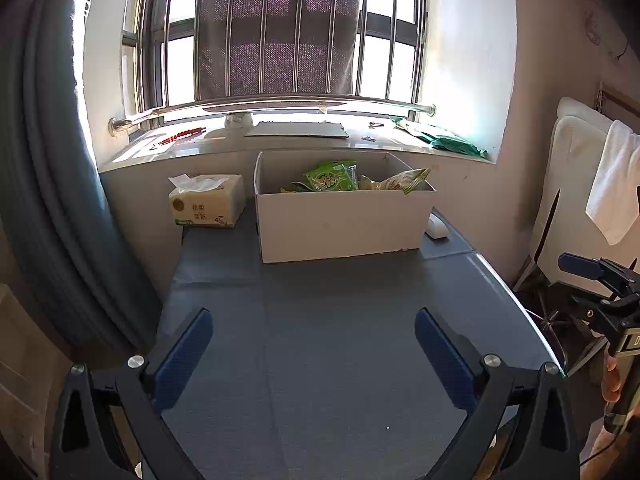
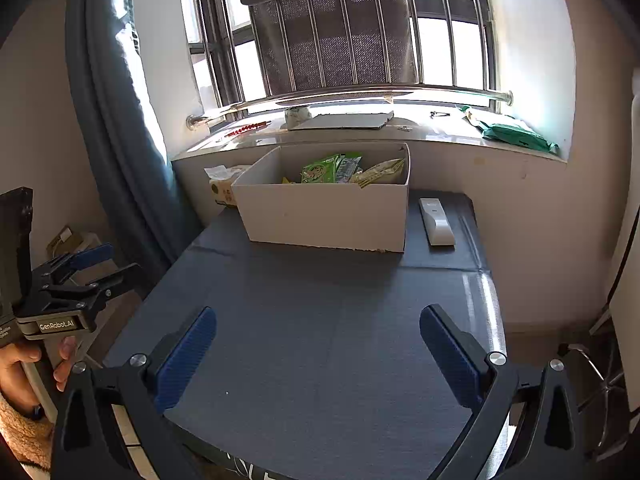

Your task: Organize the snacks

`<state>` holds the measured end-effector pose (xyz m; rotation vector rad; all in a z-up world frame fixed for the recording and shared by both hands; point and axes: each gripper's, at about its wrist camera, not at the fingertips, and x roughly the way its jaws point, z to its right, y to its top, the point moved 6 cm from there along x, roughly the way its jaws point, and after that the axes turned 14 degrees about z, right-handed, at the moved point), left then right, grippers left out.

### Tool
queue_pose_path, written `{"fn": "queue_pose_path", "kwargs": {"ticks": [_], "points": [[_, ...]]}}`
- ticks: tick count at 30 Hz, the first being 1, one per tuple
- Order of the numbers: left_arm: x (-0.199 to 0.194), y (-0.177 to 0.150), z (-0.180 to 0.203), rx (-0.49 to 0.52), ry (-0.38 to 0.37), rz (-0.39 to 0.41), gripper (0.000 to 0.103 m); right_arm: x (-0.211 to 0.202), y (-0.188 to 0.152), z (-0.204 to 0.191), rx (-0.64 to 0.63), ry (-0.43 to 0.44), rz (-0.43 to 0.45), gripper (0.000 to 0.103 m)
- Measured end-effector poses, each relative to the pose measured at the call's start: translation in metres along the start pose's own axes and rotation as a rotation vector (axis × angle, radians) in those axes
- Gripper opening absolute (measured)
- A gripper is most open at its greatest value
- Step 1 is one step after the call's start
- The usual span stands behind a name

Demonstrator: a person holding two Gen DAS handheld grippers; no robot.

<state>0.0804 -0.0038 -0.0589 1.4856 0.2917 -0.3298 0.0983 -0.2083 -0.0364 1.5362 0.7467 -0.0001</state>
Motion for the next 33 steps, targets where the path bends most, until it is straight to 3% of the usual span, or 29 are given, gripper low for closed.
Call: {"fn": "queue_pose_path", "kwargs": {"ticks": [33], "points": [[0.0040, -0.0035, 0.0013, 0.004, -0.005, -0.014, 0.103, -0.0007, -0.0039, -0.0034, -0.004, -0.002, -0.006, 0.103]]}}
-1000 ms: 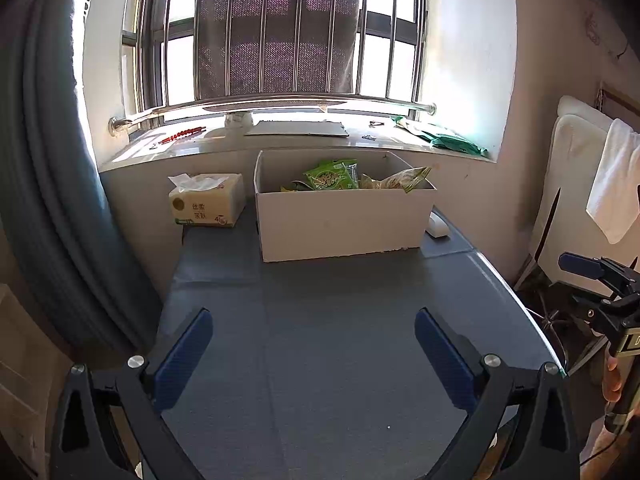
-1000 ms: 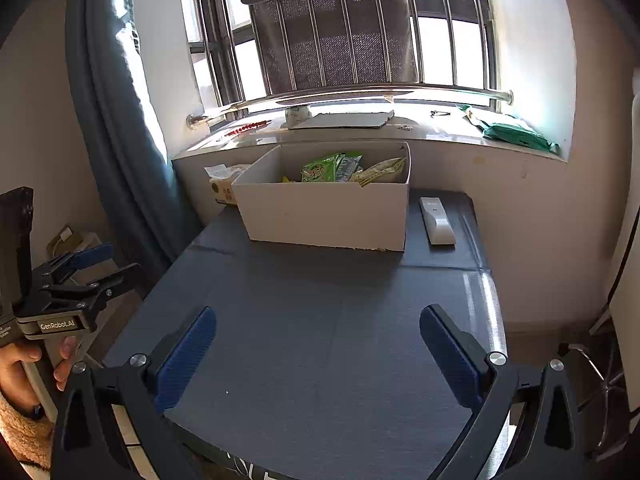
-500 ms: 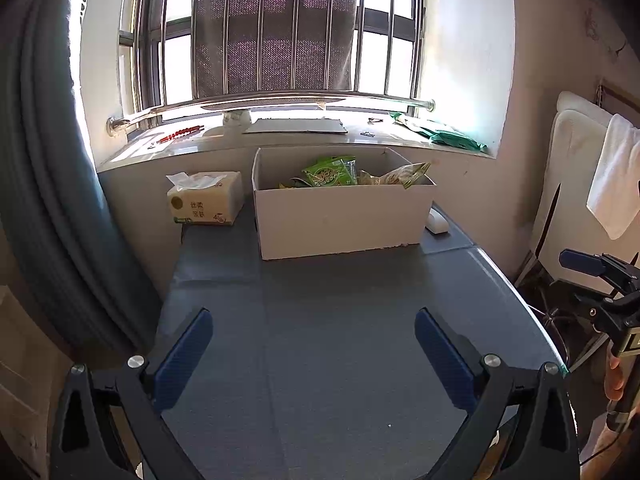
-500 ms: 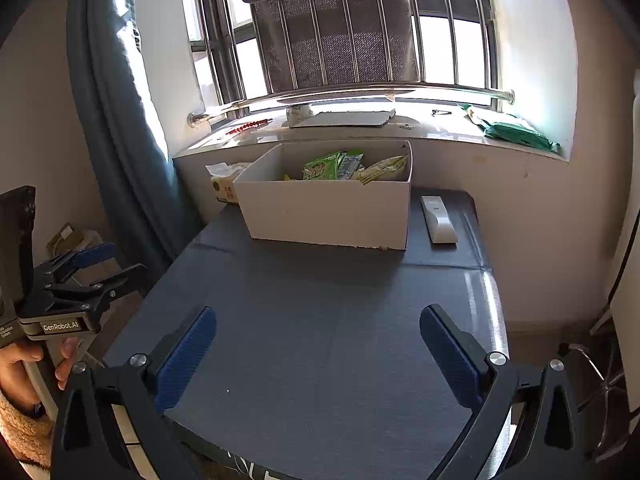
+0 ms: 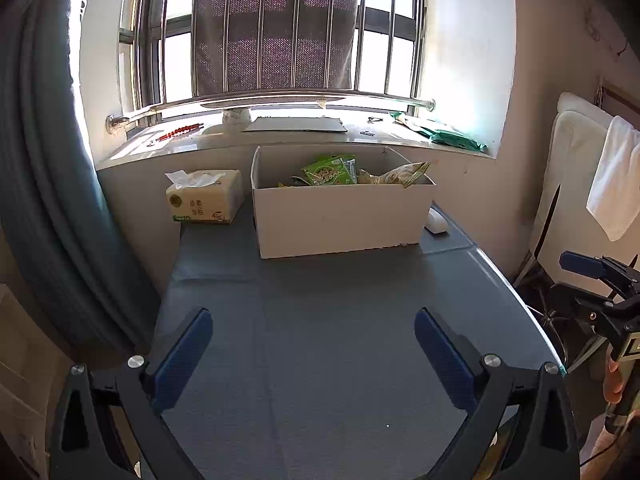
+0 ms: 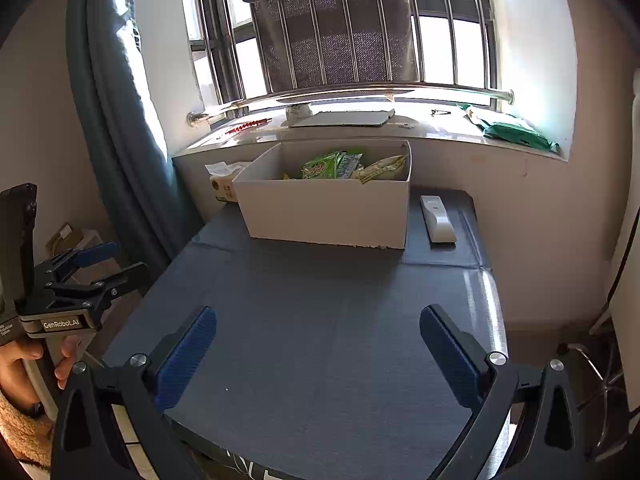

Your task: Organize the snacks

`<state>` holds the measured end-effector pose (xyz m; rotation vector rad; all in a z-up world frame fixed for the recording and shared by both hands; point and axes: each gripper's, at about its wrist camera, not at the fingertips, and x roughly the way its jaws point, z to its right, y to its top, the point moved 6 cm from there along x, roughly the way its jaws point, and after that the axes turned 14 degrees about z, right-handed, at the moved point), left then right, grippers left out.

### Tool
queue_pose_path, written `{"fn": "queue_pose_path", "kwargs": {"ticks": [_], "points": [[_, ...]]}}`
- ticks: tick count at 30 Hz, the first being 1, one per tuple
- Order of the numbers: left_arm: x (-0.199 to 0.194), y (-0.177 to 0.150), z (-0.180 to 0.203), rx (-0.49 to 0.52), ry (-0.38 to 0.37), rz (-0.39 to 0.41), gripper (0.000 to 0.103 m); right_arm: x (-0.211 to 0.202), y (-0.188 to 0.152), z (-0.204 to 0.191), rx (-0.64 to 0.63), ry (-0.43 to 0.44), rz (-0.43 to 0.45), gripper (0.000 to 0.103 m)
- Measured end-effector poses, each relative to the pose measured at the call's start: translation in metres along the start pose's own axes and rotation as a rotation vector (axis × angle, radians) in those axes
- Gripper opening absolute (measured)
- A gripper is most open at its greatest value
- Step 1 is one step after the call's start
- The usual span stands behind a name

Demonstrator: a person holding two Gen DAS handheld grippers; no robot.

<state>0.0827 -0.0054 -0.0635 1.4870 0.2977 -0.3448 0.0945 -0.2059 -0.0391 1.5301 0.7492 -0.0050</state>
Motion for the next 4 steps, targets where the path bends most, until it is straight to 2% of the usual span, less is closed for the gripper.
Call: {"fn": "queue_pose_path", "kwargs": {"ticks": [4], "points": [[-0.0010, 0.0007, 0.0017, 0.007, 0.000, 0.003, 0.103, -0.0003, -0.0002, -0.0006, 0.000, -0.002, 0.001, 0.103]]}}
